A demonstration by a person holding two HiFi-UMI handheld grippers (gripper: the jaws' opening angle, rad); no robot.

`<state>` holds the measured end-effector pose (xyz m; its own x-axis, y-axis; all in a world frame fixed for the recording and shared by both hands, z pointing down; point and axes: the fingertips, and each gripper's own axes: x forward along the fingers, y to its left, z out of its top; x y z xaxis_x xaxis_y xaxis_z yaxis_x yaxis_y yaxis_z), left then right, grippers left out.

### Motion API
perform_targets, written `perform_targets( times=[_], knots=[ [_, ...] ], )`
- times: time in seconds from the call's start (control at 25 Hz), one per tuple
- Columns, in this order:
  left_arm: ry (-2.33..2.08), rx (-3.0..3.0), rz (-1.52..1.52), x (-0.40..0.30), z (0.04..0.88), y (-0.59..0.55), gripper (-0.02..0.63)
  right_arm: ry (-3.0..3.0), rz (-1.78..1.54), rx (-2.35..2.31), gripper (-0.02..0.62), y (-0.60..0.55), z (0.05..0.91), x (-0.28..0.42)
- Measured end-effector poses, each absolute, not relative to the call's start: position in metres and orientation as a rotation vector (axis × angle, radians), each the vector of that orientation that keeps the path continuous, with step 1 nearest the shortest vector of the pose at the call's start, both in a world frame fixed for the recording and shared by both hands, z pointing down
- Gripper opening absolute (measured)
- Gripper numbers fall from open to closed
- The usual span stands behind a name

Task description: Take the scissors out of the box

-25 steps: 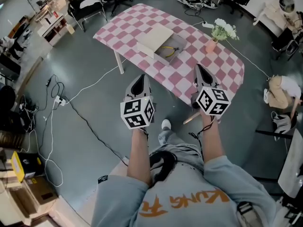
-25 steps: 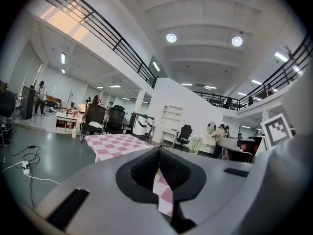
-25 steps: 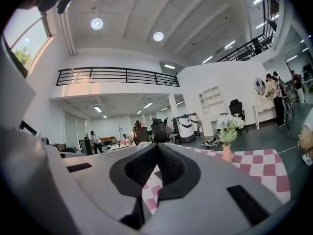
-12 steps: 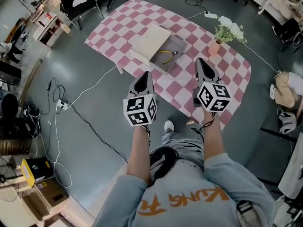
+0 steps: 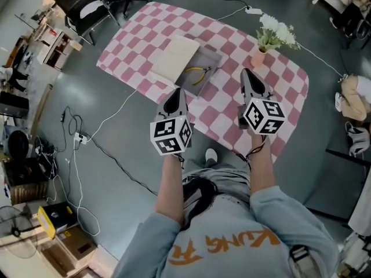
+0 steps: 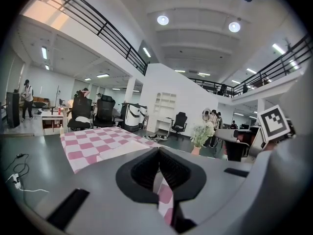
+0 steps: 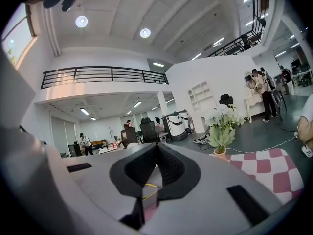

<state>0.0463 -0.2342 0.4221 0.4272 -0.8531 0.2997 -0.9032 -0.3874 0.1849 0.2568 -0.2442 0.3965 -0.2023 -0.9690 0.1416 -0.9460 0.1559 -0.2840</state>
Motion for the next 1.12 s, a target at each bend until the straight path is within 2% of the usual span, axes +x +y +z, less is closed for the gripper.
perform_targets(
  times=[0.32, 0.52, 1.12],
  knots=[
    [-1.543, 2.306, 0.203, 0.028, 0.433, -0.241, 0.02, 2.401, -0.467, -1.908, -0.003, -0.249, 0.402, 0.247],
    [-1.53, 2.32, 0.205, 0.033, 0.434, -0.251, 0.02, 2.364, -0.446, -1.96, -0.003, -0.255, 0.399, 0.266],
    [-1.484, 2.299, 0.22, 0.042, 0.454, -0.276, 0.02, 2.497, -0.454, -1.95, -0.003, -0.285, 0.419, 0.245]
  ],
)
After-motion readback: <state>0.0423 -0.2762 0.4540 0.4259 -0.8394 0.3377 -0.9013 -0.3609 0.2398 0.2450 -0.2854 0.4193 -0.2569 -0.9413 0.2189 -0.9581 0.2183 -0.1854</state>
